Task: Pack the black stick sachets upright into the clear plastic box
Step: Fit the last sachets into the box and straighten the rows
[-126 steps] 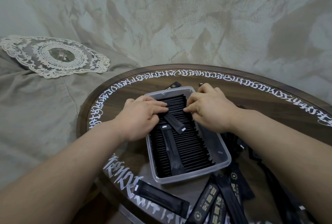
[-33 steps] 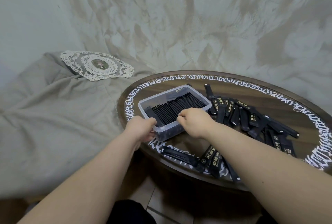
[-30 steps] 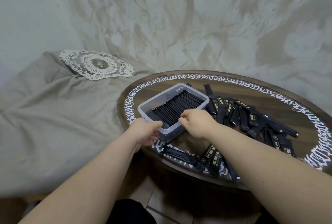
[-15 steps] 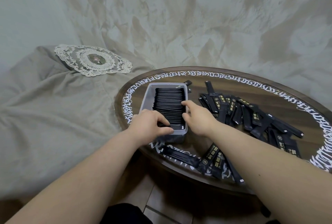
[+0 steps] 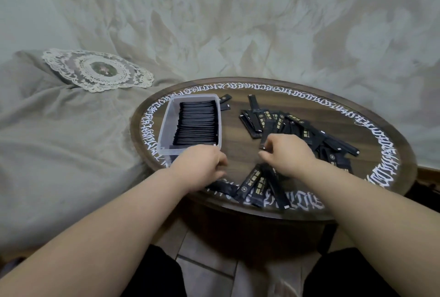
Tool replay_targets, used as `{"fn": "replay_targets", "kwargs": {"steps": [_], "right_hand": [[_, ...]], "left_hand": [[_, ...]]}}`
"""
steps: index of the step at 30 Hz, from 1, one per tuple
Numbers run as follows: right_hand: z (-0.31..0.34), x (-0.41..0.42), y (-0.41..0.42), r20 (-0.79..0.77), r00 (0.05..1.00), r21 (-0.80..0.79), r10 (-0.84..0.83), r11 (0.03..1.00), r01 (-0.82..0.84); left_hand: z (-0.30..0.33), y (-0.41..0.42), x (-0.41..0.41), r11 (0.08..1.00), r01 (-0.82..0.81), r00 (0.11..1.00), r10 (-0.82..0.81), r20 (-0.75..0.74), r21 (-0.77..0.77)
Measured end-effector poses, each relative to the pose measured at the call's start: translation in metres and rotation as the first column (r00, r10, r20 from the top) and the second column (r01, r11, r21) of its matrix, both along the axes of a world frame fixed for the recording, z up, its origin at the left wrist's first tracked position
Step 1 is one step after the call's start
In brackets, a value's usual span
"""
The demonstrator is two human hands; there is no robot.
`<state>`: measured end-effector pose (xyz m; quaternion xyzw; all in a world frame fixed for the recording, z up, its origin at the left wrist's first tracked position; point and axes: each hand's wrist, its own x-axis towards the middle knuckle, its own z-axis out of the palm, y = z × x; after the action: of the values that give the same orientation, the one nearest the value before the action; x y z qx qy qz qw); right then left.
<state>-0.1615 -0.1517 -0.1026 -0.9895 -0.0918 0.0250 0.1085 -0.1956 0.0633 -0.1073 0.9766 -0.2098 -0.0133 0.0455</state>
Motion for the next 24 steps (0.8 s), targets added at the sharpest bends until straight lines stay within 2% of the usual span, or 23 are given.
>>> {"fn": "replay_targets", "kwargs": {"steps": [3, 8, 10, 15, 18, 20, 22, 24], "right_hand": [[-0.006, -0.017, -0.015, -0.115, 0.987, -0.068, -0.114, 0.992, 0.107], [-0.017, -0.034, -0.026, -0.288, 0.944, -0.102, -0.158, 0.986, 0.134], [-0.020, -0.033, -0.026, -0.314, 0.937, -0.098, -0.153, 0.987, 0.128], [-0.029, -0.028, -0.019, -0.240, 0.963, -0.063, -0.123, 0.992, 0.111], [-0.031, -0.024, -0.016, -0.205, 0.973, 0.011, -0.103, 0.994, 0.108], [-0.030, -0.021, -0.018, -0.150, 0.984, 0.071, -0.100, 0.991, 0.112], [-0.026, -0.021, -0.030, -0.036, 0.985, 0.083, -0.166, 0.982, 0.169], [-0.023, -0.023, -0.048, 0.043, 0.970, 0.017, -0.239, 0.971, 0.239]], "left_hand": [[-0.016, -0.014, -0.002, 0.984, 0.031, 0.988, -0.004, -0.154, 0.177], [-0.030, -0.028, -0.002, 0.978, -0.055, 0.992, 0.077, -0.101, 0.202], [-0.033, -0.029, 0.000, 0.971, -0.096, 0.990, 0.115, -0.078, 0.217], [-0.042, -0.032, 0.007, 0.950, -0.298, 0.954, 0.300, -0.010, 0.091], [-0.047, -0.043, 0.014, 0.893, -0.421, 0.907, 0.415, -0.070, -0.160], [-0.046, -0.053, 0.015, 0.843, -0.444, 0.896, 0.425, -0.130, -0.305], [-0.041, -0.063, 0.013, 0.879, -0.388, 0.921, 0.356, -0.160, -0.277], [-0.037, -0.069, 0.010, 0.948, -0.295, 0.943, 0.270, -0.197, -0.115]]}}
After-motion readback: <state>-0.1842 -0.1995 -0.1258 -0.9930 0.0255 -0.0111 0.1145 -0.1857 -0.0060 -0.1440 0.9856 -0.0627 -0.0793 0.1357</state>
